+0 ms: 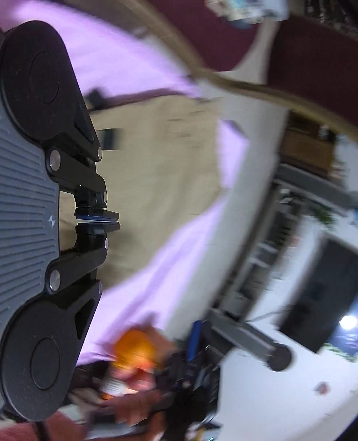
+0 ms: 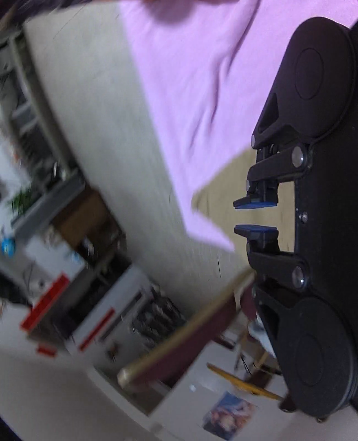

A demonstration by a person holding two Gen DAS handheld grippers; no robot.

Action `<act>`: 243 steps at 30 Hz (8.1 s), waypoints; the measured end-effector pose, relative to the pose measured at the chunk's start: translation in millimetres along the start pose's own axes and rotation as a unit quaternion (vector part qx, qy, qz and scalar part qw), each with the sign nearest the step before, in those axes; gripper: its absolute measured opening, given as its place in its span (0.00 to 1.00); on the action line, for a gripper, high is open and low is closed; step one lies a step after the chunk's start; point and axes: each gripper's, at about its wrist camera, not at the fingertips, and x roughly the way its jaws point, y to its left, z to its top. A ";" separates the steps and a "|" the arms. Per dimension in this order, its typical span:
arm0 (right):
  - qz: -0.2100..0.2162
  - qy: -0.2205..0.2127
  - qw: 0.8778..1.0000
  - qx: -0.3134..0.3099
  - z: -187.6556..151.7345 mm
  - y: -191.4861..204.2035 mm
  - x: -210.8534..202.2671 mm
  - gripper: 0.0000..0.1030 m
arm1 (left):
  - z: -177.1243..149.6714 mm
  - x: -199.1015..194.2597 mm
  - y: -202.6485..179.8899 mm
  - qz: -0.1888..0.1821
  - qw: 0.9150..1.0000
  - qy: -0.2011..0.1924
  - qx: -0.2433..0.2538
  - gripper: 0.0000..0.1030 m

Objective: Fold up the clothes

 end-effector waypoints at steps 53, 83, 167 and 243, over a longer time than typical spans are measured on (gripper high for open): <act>-0.011 0.087 0.993 0.076 14.1 -178.5 165.0 0.34 | 75.0 147.8 167.4 0.087 0.979 0.131 -0.130 0.46; -0.111 -0.196 0.972 -0.061 25.0 -92.5 -34.9 0.11 | 102.5 198.5 -42.7 0.084 0.966 -0.032 0.243 0.26; -0.261 -0.002 0.963 -0.069 90.9 -130.9 179.3 0.18 | 126.9 273.4 50.2 -0.051 0.989 0.131 -0.056 0.31; -0.145 0.013 0.985 0.096 -259.8 -23.1 -179.4 0.41 | -112.7 -39.0 17.0 0.059 0.984 0.165 0.004 0.63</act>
